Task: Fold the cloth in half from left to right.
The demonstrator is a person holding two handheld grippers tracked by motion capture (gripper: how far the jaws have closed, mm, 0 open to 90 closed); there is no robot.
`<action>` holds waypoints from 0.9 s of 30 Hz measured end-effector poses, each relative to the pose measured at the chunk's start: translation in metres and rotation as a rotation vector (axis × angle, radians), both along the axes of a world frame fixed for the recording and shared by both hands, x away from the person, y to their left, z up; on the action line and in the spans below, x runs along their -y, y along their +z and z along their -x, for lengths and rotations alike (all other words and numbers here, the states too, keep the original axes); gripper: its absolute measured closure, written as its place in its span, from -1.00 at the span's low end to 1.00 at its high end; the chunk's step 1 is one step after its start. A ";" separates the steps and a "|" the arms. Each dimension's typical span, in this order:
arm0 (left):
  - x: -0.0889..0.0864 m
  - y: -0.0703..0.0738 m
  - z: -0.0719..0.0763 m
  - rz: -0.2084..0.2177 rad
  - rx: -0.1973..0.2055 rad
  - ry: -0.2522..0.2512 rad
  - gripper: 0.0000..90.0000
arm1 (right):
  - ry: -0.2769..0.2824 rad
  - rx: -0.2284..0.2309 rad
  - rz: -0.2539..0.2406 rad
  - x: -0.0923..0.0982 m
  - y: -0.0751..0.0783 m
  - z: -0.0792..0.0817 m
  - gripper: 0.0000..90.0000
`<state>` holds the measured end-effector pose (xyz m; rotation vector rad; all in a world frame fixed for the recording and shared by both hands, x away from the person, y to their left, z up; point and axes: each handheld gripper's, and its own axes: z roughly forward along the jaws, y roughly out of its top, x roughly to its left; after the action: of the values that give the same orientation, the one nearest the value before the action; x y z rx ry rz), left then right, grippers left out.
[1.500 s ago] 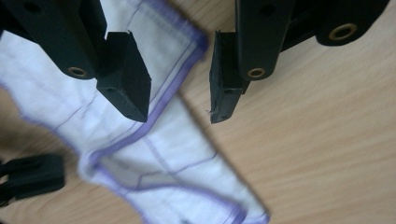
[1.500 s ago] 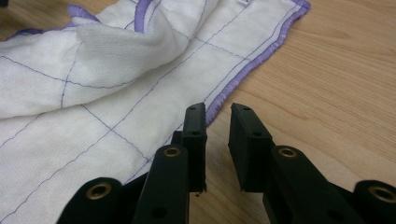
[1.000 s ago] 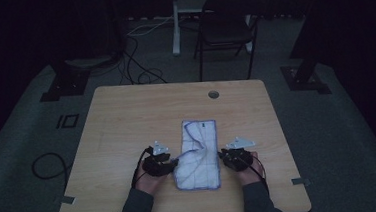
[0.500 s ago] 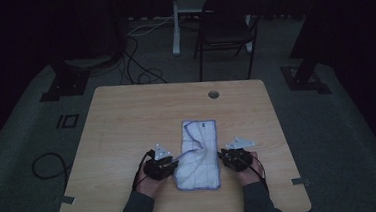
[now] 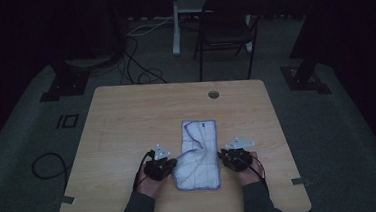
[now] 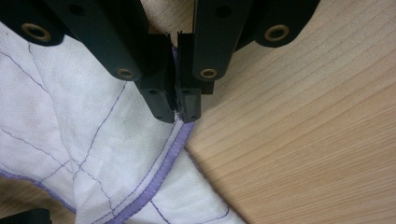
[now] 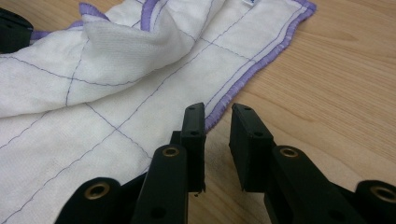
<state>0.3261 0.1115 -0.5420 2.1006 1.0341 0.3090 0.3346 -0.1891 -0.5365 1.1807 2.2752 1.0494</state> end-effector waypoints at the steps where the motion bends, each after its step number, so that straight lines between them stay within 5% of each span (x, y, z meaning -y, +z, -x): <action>1: 0.000 0.000 0.000 0.005 -0.006 0.002 0.93 | -0.001 -0.001 0.000 0.000 0.000 0.000 0.69; 17: 0.016 0.021 0.008 0.103 0.011 -0.079 0.94 | -0.005 0.002 -0.002 0.001 0.000 0.000 0.69; 27: 0.045 0.023 0.014 0.098 0.015 -0.161 0.94 | -0.006 0.004 -0.003 0.002 0.001 0.000 0.69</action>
<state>0.3122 0.0662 -0.5191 2.0743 0.8476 0.1899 0.3348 -0.1909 -0.5358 1.1852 2.2664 1.0529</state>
